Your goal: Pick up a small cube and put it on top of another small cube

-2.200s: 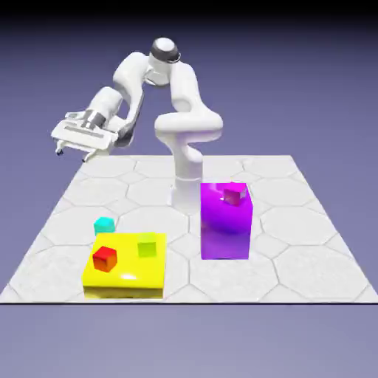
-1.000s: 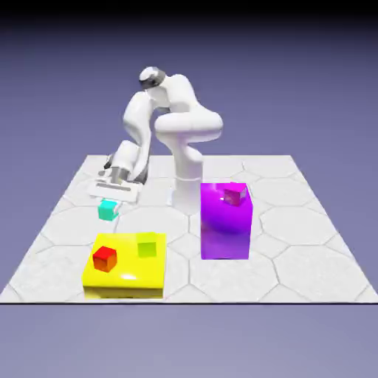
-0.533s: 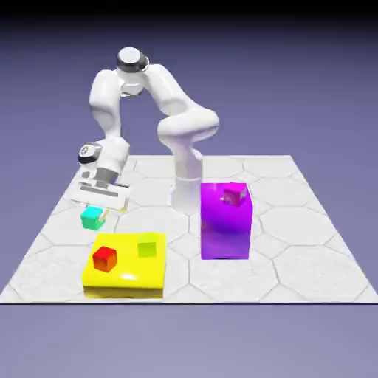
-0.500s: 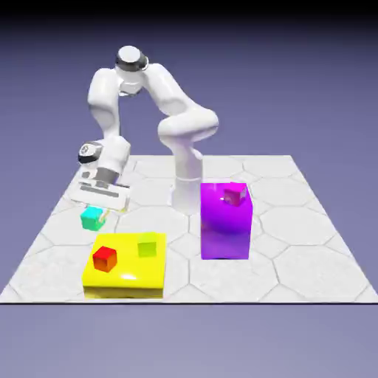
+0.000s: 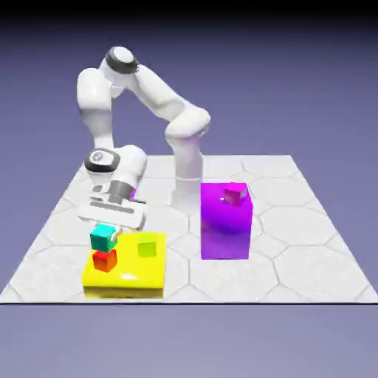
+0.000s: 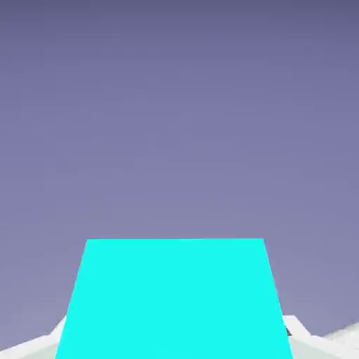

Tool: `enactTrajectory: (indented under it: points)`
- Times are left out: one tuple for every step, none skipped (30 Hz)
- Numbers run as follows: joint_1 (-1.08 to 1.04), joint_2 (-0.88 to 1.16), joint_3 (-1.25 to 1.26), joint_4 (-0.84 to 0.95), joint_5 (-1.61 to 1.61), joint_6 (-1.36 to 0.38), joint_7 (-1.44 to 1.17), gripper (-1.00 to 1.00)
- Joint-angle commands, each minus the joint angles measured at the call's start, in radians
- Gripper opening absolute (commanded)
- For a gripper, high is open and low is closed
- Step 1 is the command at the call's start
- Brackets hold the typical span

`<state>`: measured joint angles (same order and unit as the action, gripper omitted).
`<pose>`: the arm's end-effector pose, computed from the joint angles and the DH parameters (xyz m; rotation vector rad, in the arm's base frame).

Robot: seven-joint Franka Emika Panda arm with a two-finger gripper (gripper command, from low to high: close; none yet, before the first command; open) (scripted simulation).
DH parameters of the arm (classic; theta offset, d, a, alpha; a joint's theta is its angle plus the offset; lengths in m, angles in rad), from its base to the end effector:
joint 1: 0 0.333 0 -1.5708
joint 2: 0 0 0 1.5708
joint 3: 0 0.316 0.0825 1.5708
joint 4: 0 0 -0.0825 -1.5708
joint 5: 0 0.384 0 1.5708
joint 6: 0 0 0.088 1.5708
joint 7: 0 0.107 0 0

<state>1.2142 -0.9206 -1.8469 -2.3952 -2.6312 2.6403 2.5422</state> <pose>0.4176 -0.2109 0.2234 -2.2251 1.4292 -1.3058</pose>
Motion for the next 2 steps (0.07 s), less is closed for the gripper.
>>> enactTrajectory:
  points:
    - [0.0,0.0,0.0,0.0,0.0,0.0,0.0,1.0]
    - [-0.036,0.021,0.032,-0.02,0.015,0.013,0.002,1.0]
